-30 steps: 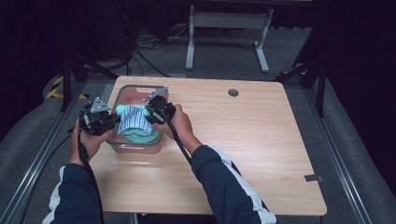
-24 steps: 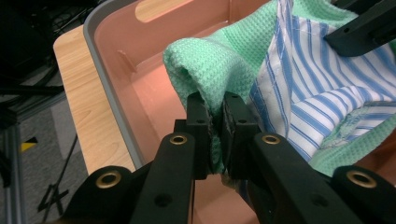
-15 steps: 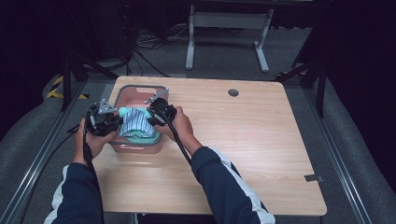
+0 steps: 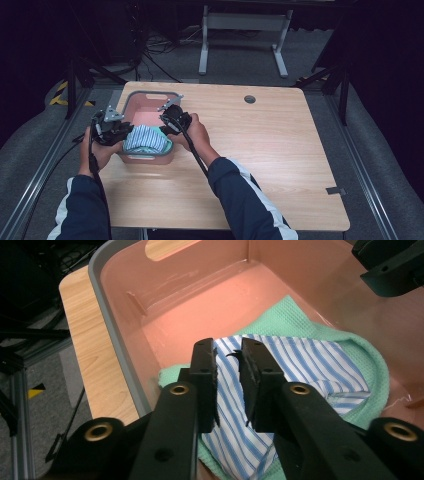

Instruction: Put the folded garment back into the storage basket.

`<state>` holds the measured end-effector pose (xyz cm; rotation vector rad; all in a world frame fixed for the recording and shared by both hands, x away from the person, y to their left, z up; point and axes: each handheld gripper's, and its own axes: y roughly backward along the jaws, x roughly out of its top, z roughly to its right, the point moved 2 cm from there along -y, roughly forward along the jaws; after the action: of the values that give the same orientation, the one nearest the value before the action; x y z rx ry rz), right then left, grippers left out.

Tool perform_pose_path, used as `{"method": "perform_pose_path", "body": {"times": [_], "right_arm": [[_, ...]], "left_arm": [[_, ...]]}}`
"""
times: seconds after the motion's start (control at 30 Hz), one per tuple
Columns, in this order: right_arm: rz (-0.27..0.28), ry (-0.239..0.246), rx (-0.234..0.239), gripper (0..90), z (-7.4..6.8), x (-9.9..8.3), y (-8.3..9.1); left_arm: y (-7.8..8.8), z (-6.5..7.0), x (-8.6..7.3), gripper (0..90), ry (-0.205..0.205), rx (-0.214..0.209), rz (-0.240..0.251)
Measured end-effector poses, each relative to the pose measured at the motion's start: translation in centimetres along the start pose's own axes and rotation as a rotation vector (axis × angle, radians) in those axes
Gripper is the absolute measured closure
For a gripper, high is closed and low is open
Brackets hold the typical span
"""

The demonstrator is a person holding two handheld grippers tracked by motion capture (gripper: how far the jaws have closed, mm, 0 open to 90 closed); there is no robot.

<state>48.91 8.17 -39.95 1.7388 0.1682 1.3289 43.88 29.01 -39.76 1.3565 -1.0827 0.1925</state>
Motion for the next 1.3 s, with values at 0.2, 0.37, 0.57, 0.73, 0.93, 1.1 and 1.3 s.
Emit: {"method": "perform_pose_path", "body": {"times": [0.2,0.37,0.57,0.73,0.93,1.1,1.3], "right_arm": [[0.005,0.001,-0.011,69.1,0.2,-0.1,0.5],[-0.001,0.016,-0.028,66.2,0.2,-0.4,0.9],[0.009,0.013,-0.046,62.5,0.6,-0.6,1.9],[0.015,0.031,-0.066,58.5,0.7,-1.0,2.9],[0.017,0.034,-0.081,54.1,1.2,-1.5,4.1],[0.018,0.046,-0.106,51.4,1.6,-2.0,5.0],[0.014,0.057,-0.124,47.6,2.0,-2.6,5.9]], "left_arm": [[0.0,0.3,0.1,74.4,-0.002,-0.003,0.011],[0.1,0.4,0.3,73.9,0.0,0.0,0.013],[0.4,0.9,0.6,71.7,-0.01,-0.003,0.025],[0.5,1.5,1.1,69.0,-0.019,-0.01,0.039],[0.8,2.6,1.8,64.7,-0.031,-0.017,0.05],[1.0,3.2,2.2,60.6,-0.042,-0.026,0.065],[1.1,4.5,2.7,55.0,-0.054,-0.042,0.081]]}}
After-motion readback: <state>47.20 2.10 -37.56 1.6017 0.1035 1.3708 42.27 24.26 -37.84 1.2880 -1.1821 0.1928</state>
